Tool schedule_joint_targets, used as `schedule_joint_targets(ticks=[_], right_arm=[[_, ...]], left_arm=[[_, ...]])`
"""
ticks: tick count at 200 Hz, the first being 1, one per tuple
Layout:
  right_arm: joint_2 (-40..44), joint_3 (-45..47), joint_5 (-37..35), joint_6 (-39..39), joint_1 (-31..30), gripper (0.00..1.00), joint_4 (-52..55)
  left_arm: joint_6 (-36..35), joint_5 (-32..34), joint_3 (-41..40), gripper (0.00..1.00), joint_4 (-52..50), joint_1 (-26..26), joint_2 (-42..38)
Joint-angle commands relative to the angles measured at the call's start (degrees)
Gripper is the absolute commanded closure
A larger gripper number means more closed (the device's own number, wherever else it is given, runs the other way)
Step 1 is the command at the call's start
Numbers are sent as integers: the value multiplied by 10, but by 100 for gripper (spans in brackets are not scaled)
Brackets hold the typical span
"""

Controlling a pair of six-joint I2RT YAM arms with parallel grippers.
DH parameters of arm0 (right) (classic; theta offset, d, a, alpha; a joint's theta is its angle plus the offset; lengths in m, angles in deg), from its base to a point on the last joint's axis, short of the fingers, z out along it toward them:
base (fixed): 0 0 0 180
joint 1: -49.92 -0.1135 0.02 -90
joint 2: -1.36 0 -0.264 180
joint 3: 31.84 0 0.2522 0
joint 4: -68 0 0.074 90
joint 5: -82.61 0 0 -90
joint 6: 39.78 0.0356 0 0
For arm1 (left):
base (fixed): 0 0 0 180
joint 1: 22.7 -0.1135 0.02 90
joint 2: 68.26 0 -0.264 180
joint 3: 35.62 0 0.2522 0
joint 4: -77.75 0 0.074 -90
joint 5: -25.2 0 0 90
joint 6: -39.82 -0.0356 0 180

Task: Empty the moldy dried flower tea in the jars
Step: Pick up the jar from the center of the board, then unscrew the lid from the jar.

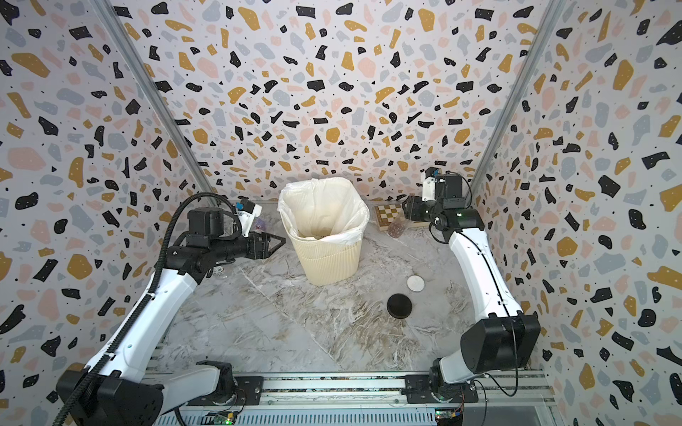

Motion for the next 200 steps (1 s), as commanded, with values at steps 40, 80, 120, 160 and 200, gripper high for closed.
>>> schedule_joint_targets(ticks=[40, 80, 120, 160, 200], right_arm=[[90, 93, 88, -14, -35, 45, 104], [141, 148, 234, -3, -52, 45, 88], [149, 190, 385, 39, -114, 45, 4], [150, 219, 454, 113, -166, 45, -124], [136, 200, 472, 122, -191, 44, -153]], left_arm=[[-83, -81, 6, 21, 15, 92, -33], [-81, -105, -18, 18, 52, 147, -31], [-49, -152, -70, 13, 150, 171, -44], [-58, -146, -120, 8, 229, 193, -56], [-22, -190, -159, 7, 302, 195, -57]])
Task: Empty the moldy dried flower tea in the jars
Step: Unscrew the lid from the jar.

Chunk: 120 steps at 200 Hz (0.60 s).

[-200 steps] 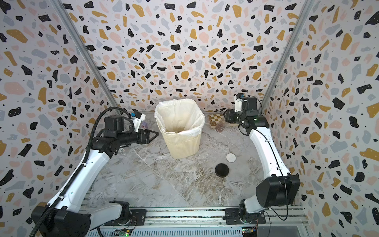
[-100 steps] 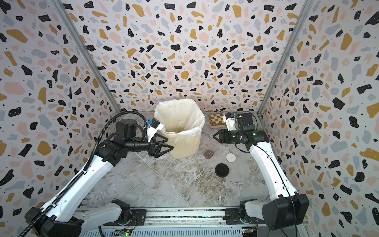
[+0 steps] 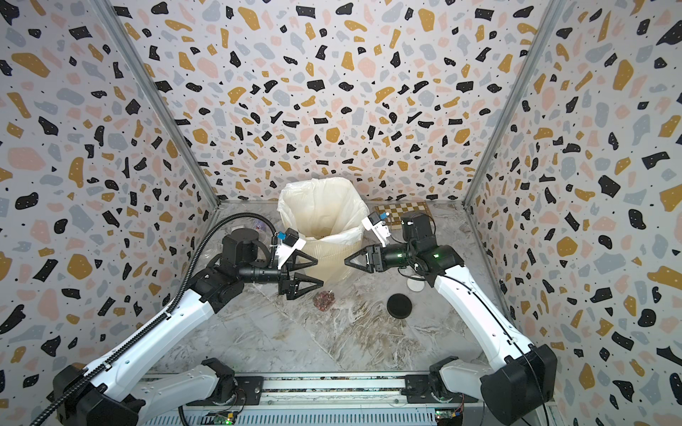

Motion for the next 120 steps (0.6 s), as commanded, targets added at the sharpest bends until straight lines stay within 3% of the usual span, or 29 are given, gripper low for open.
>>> schedule_joint_targets(ticks=[1, 20, 52, 120], right_arm=[[0, -22, 41, 24, -11, 44, -59], [-3, -20, 56, 36, -18, 44, -91], [-15, -31, 69, 56, -21, 44, -126], [-47, -77, 79, 71, -59, 45, -160]], left_arm=[[31, -51, -22, 7, 100, 2, -10], [59, -91, -37, 7, 140, 8, -11], [52, -109, -35, 7, 119, 9, -12], [38, -82, -29, 7, 79, 11, -9]])
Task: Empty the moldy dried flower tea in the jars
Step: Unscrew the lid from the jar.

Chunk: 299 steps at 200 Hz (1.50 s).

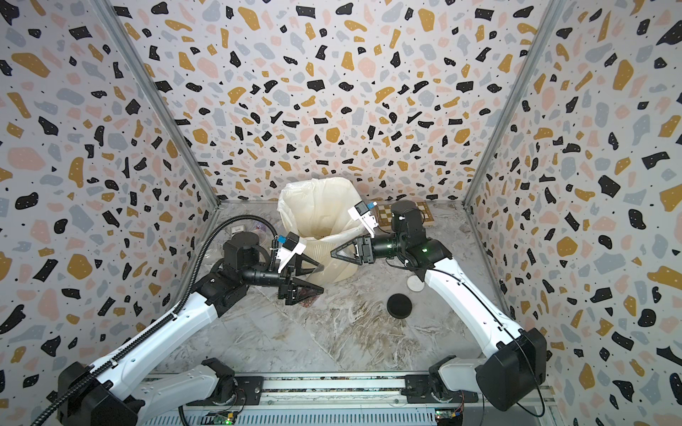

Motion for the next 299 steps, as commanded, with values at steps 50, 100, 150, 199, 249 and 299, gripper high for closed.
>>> schedule_joint_targets(ticks=[50, 100, 150, 199, 249, 299], right_arm=[[-10, -55, 22, -2, -22, 45, -28], [-25, -80, 4, -42, -22, 45, 19], [-33, -87, -13, -69, -22, 44, 44], [-48, -104, -22, -91, -22, 36, 74], [-51, -125, -46, -99, -7, 22, 106], [-73, -157, -96, -112, 11, 14, 174]], left_arm=[[-8, 12, 19, 14, -5, 3, 8], [-3, 10, 37, 23, -23, 3, 26], [-22, 28, 54, 37, -56, 3, 35], [-40, 42, 69, 49, -87, 3, 41], [-57, 74, 70, 52, -113, 3, 38], [-74, 142, 55, 54, -111, 3, 21]])
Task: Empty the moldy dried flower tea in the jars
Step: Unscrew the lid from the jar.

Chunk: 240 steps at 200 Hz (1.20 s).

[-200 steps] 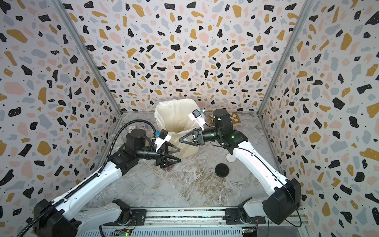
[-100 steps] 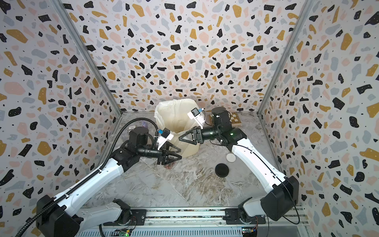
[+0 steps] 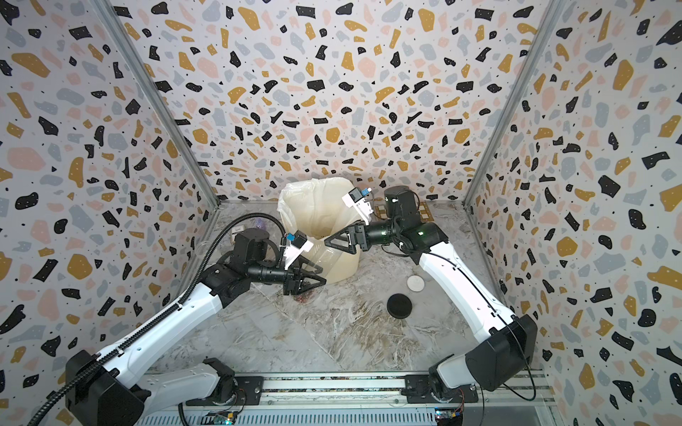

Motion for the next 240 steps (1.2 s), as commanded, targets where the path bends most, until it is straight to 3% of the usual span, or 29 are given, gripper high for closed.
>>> schedule_joint_targets(ticks=[1, 53, 126, 168, 240], right_arm=[[-10, -30, -37, -17, -1, 14, 53], [-34, -43, -61, -13, -16, 19, 67], [-43, -53, -43, 3, -31, 33, 46], [-40, -51, -23, -26, -31, 41, 47], [-6, -12, 59, -240, -3, 52, 62]], left_arm=[[-24, 37, 4, 54, 15, 1, -21], [-36, 101, -19, 54, 25, 1, -44], [-53, 104, -18, 55, 9, 2, -42], [-51, 64, -21, 55, 9, 2, -48], [-84, -103, 34, 55, -81, -1, -35]])
